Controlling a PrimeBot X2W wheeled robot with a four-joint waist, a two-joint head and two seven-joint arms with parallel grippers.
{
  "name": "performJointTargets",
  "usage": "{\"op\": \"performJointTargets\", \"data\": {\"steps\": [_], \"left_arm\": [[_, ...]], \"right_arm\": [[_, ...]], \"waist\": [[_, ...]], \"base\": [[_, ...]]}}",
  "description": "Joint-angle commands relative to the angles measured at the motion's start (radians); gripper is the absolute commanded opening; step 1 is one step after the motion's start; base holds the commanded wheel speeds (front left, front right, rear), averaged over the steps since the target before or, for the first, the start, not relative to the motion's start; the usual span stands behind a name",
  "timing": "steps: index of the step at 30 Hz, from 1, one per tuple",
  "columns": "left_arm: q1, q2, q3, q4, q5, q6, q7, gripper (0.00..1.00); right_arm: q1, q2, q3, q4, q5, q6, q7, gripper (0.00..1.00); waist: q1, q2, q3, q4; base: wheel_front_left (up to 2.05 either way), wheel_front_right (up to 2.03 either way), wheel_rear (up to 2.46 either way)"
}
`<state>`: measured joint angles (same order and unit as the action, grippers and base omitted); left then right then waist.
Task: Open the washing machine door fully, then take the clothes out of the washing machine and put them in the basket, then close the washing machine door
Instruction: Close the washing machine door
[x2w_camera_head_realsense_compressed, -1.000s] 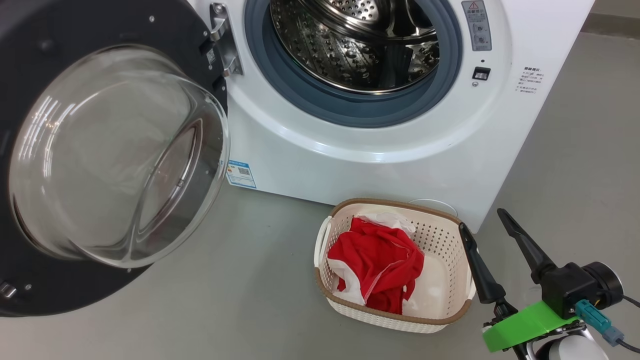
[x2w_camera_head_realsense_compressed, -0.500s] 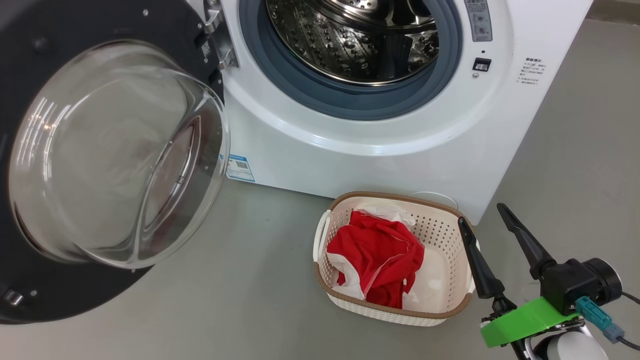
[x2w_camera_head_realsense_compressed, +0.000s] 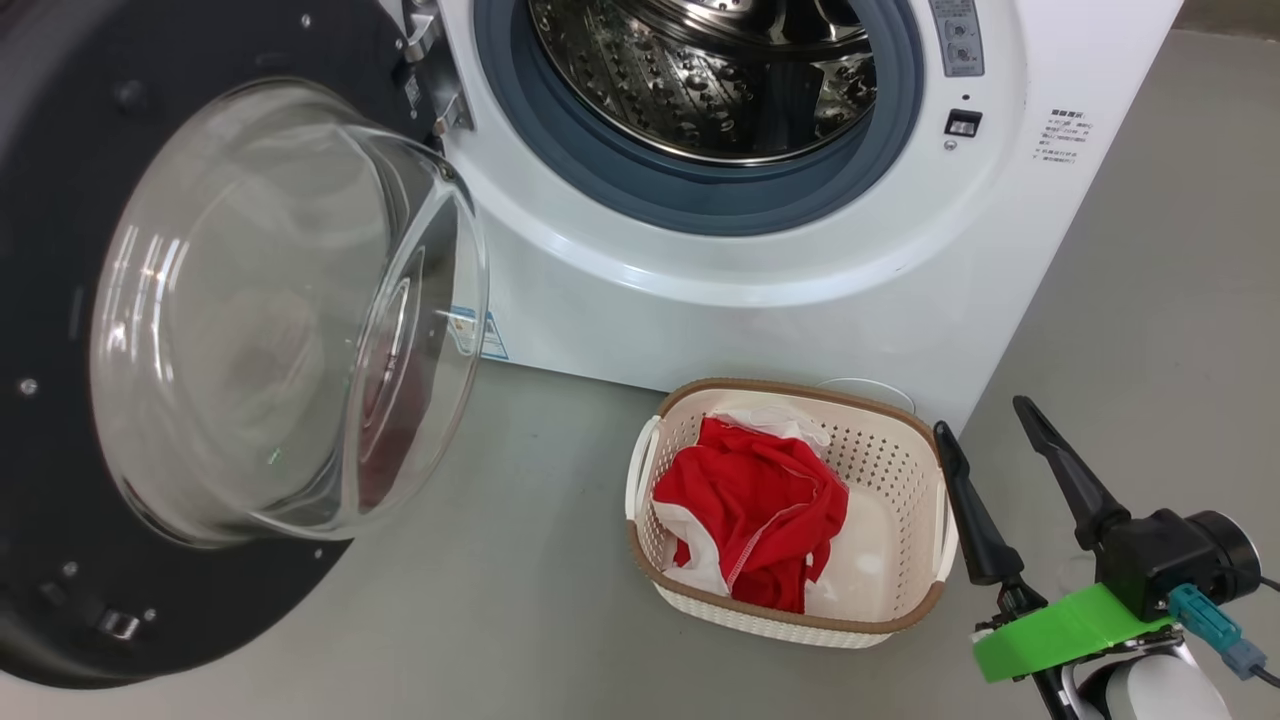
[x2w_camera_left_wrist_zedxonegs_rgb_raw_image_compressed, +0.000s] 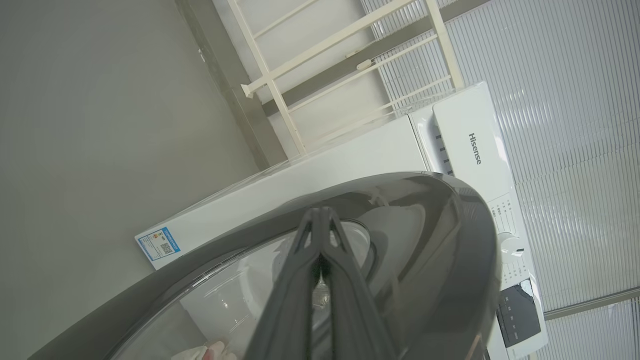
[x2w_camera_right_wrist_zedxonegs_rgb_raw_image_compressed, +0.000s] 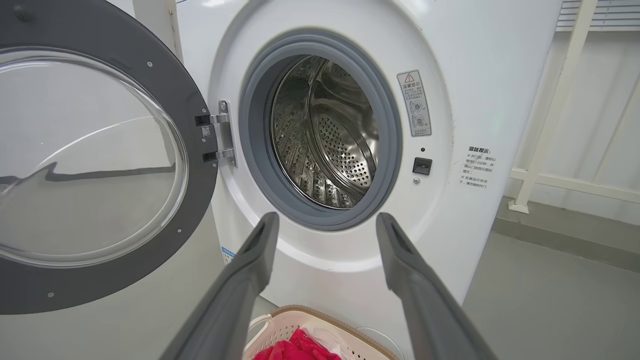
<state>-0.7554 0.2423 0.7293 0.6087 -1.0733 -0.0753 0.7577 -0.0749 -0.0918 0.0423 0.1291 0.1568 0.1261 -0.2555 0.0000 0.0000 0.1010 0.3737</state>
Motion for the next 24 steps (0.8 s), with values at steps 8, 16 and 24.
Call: {"op": "performJointTargets", "data": {"steps": [8,16,24], "left_arm": [[0.112,-0.078,0.008,-0.263,-0.051,0.083,0.101,0.00],[0.199,-0.157,-0.016,-0.491,-0.078,0.150,0.165,0.00],[0.268,-0.189,-0.076,-0.636,-0.131,0.205,0.183,0.00]], "right_arm": [[-0.041,0.001,0.011,-0.024,0.005,0.005,-0.006,1.00],[-0.044,0.002,0.008,-0.023,0.004,0.005,-0.006,1.00],[-0.052,0.004,0.010,-0.023,0.003,0.005,-0.006,1.00]], "waist": [[0.0000,0.0000,0.007,-0.003],[0.0000,0.0000,0.011,-0.007],[0.0000,0.0000,0.019,-0.015]], "base": [[0.00,0.00,0.00],[0.00,0.00,0.00],[0.00,0.00,0.00]]}}
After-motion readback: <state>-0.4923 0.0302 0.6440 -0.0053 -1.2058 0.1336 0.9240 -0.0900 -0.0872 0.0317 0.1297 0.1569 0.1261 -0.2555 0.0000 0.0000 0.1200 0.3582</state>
